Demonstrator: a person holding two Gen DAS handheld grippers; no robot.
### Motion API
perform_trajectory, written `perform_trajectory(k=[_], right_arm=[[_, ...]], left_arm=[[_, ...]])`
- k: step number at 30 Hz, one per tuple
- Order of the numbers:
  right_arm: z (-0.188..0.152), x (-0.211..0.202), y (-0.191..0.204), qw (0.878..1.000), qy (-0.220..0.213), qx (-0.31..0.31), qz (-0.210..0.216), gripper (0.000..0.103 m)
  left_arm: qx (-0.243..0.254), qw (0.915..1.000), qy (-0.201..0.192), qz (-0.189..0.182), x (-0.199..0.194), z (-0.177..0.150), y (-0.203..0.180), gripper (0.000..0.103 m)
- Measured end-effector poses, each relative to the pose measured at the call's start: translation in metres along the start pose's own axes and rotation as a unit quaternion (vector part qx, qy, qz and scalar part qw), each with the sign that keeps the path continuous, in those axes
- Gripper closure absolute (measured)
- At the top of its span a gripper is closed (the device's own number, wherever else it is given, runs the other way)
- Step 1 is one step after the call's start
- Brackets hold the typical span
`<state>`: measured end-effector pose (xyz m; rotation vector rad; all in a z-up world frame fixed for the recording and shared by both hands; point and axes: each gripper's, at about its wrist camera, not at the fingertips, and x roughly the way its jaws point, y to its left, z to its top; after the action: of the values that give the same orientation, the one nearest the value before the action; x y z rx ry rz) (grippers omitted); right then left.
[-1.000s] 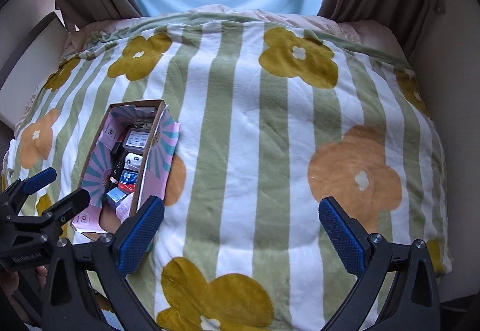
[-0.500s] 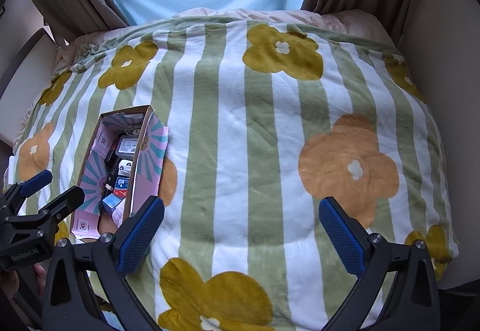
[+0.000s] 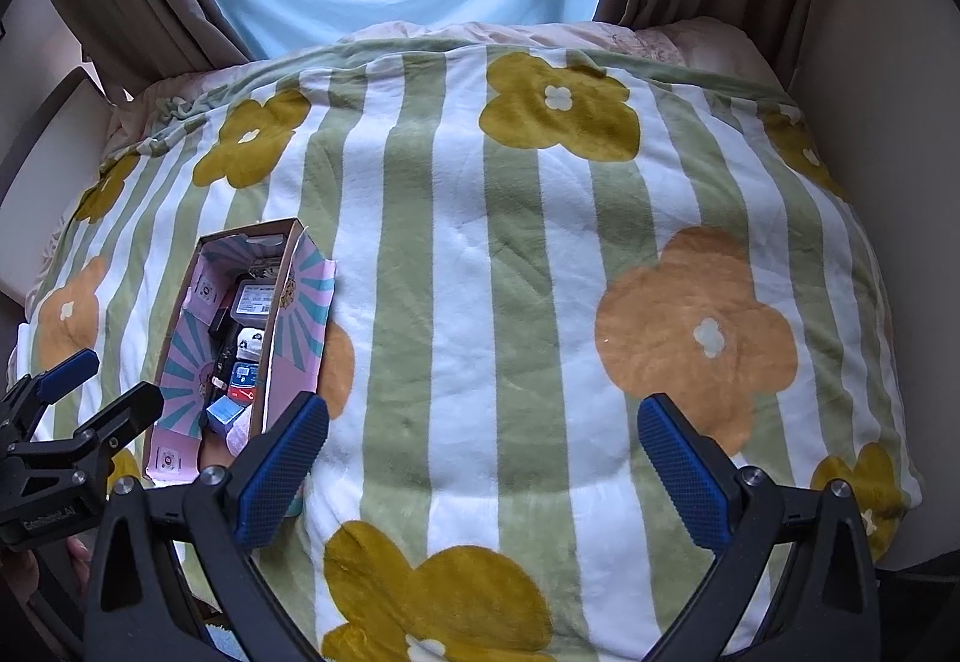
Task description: Organize objects
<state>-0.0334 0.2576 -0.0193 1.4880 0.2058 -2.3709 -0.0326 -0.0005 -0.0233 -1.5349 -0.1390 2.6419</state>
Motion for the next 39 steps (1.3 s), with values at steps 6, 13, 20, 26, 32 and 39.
perform_trajectory(k=[6,13,20,26,32,39], right_arm=[[-0.001,-0.003,-0.001,1.0,-0.005,0.002,-0.003,0.001],[-0.002,-0.003,-0.001,1.0,-0.005,0.002,-0.002,0.001],[-0.002,-0.003,-0.001,1.0,-0.004,0.002,-0.003,0.001],[-0.002,-0.003,0.0,1.0,-0.005,0.003,-0.003,0.001],[-0.003,-0.004,0.001,1.0,-0.006,0.004,-0.004,0.001],[-0.003,-0.004,0.001,1.0,-0.007,0.003,-0.003,0.001]], left_arm=[[0.002,1.0,-0.006,0.005,-0.004,0.0,0.001,0.0],[0.004,0.9999,-0.009,0.008,-0.008,0.002,0.003,0.0],[0.003,0.9999,-0.01,0.009,-0.008,0.001,0.002,0.0],[-0.006,0.9999,-0.014,0.0,-0.011,0.0,0.007,0.0],[-0.019,0.9996,-0.018,0.005,-0.013,-0.001,0.012,0.0],[-0.021,0.999,-0.034,0.021,-0.018,-0.002,0.01,0.0]])
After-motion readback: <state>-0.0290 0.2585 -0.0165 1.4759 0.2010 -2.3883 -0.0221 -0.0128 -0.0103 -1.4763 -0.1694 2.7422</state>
